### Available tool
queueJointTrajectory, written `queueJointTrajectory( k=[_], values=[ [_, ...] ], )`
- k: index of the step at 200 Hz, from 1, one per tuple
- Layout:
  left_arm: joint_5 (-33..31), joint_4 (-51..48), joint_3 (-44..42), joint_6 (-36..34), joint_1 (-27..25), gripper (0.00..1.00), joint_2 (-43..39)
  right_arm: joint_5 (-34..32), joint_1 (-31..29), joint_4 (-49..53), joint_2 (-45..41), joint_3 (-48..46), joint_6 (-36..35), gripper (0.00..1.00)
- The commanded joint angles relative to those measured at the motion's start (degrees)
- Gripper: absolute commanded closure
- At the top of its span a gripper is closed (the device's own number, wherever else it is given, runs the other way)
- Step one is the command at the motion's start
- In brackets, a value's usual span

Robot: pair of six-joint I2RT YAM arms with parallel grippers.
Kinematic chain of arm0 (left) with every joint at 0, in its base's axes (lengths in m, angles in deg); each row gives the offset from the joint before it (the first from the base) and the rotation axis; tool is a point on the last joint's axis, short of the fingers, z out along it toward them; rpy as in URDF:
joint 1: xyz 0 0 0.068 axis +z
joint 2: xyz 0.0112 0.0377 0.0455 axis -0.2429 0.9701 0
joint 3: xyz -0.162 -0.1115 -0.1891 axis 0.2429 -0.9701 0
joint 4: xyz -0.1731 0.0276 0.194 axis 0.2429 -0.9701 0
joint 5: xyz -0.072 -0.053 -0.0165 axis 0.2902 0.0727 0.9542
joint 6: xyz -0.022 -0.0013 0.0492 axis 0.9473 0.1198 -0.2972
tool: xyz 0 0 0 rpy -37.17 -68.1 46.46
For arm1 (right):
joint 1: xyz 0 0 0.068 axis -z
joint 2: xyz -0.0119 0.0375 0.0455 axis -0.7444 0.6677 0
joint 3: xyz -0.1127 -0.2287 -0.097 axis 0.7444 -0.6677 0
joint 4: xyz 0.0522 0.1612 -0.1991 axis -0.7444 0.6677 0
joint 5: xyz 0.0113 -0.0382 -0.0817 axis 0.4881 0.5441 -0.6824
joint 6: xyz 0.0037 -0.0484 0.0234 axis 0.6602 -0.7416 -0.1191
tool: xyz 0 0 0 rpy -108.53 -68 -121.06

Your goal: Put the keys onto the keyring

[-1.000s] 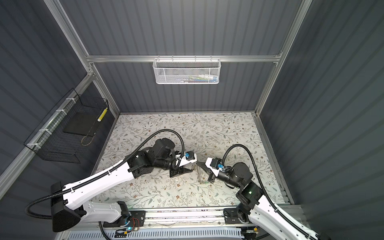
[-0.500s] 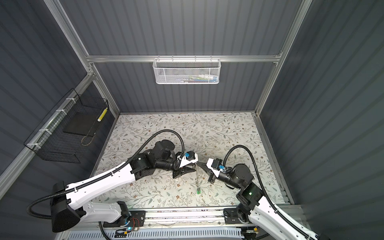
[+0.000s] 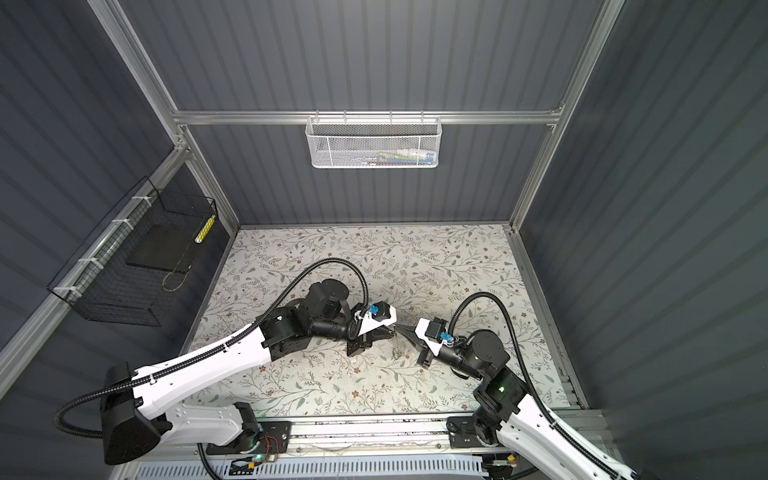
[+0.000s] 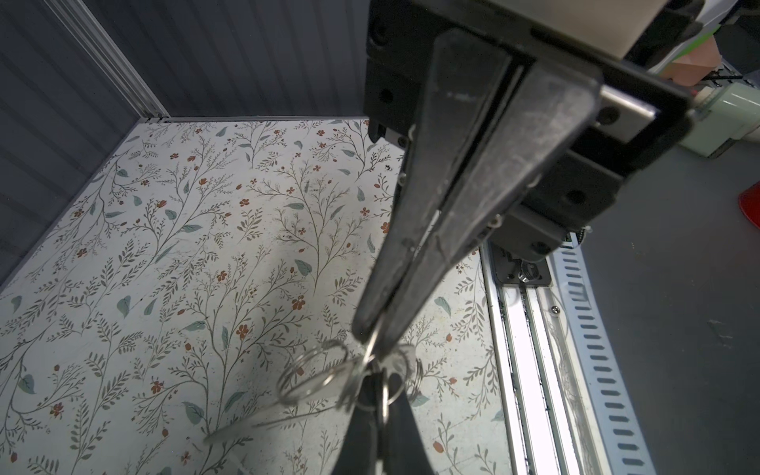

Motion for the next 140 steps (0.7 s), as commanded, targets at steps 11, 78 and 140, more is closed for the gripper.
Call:
queueJointTrajectory(
  k=[11,78,140],
  values=[
    [-0.51,-5.05,3.79,-3.95,-0.03,1.00,-0.52,0.90,0.28,0.11,-0.82,-0.13,-0.67,1.00],
    [-1.10,-9.95,7.32,-7.36,-0.08,1.00,0.06,1.08,0.43,3.29,-1.74,0.40,-2.32,1.00],
    [-2.44,-14.61,10.96,-11.04,-0.05,1.00,1.77,2.59,0.47,7.05,-1.64,1.53,-4.60,1.00]
  ],
)
